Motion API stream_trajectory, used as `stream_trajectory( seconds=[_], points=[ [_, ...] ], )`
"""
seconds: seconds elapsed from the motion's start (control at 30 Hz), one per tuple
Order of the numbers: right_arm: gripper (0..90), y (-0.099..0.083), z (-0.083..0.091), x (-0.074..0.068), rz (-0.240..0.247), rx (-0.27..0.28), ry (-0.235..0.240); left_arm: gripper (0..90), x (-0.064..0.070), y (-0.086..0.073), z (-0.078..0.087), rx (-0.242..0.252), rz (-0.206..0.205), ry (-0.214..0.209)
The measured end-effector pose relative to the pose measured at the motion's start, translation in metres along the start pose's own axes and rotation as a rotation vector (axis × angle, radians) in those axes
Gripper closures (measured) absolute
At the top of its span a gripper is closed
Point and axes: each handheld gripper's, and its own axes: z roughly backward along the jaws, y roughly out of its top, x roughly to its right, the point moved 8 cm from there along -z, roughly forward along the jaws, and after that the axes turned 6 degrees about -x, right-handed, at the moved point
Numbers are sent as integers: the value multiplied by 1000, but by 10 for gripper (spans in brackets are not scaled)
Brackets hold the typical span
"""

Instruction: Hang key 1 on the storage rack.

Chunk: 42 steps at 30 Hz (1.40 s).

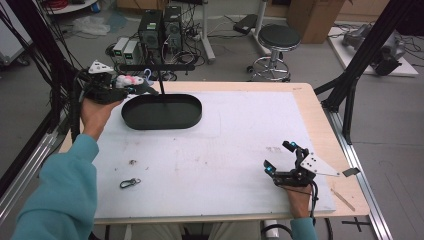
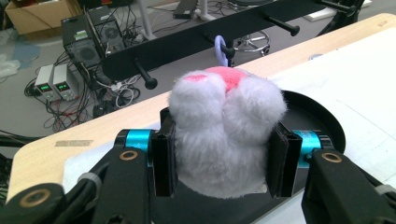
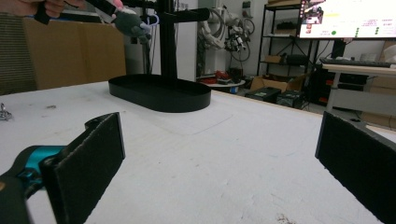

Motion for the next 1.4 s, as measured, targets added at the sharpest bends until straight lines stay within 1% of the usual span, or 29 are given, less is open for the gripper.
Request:
stream_trajectory(
  seconds=[0.1,0.13,0.17,0.23,0.33,0.4,0.47,0.57,0.63,0.8,0.87,0.93,0.97,1.0,1.03,1.07,1.1,1.13,1.17,1.2,1.23,1.27,1.3,1.37,1.4],
  points=[
    [6,-1,0,0,3,-4,-4,542,1,-5,-6,-1,13,-6],
    [6,-1,0,0,-1,-4,-7,542,1,-7,-8,-11,16,-8],
    [6,-1,0,0,-1,-4,-7,542,1,-8,-10,-10,14,-3],
    [6,-2,0,1,-2,-6,-5,543,1,-10,-13,1,23,-8],
    [6,-2,0,1,1,-7,-8,543,1,-13,-19,-9,23,-5],
    [6,-2,0,1,2,-6,-8,543,0,-14,-23,-7,37,-5],
    [6,-2,0,1,0,-7,-7,543,0,-15,-27,-10,41,-5],
    [6,-2,0,1,0,-8,-6,544,0,-17,-33,-19,35,-3],
    [6,-3,-1,1,-7,-13,-3,544,1,-18,-36,-23,40,-5],
    [6,-4,0,1,-12,-11,-6,543,-2,-19,-41,-17,52,1],
    [6,-3,0,2,-9,-6,-11,530,-3,-20,-43,-23,66,-5],
    [6,-3,0,2,-10,-6,-10,522,-3,-22,-44,-37,65,10],
    [6,-3,0,2,-9,-8,-10,513,-3,-23,-44,-45,65,5],
    [6,-4,0,2,-10,-9,-8,484,-3,-24,-45,-50,72,-2],
    [6,-4,0,2,-10,-7,-7,463,-3,-25,-45,-54,73,0],
    [6,-4,0,2,-10,-7,-7,463,-2,-27,-46,-58,69,-6],
    [6,-3,0,2,-6,-6,-7,426,-2,-28,-47,-70,68,-13],
    [6,-4,0,2,-12,-7,-4,281,-2,-29,-49,-69,77,-27],
    [6,-4,0,2,-12,-7,-4,281,-1,-30,-50,-69,87,-43],
    [6,-3,1,3,-15,2,-1,186,-1,-30,-50,-68,92,-57],
    [6,-3,1,3,-15,2,-1,186,-1,-30,-50,-60,93,-72],
    [6,-3,1,2,-28,3,2,138,0,-29,-50,-52,94,-86],
    [6,-3,2,4,-34,21,2,30,0,-28,-48,-45,94,-92],
    [6,-3,3,4,-42,21,4,17,2,-25,-43,7,82,-125],
    [6,-2,3,5,-43,27,2,17,3,-23,-39,48,71,-131]
  ],
)
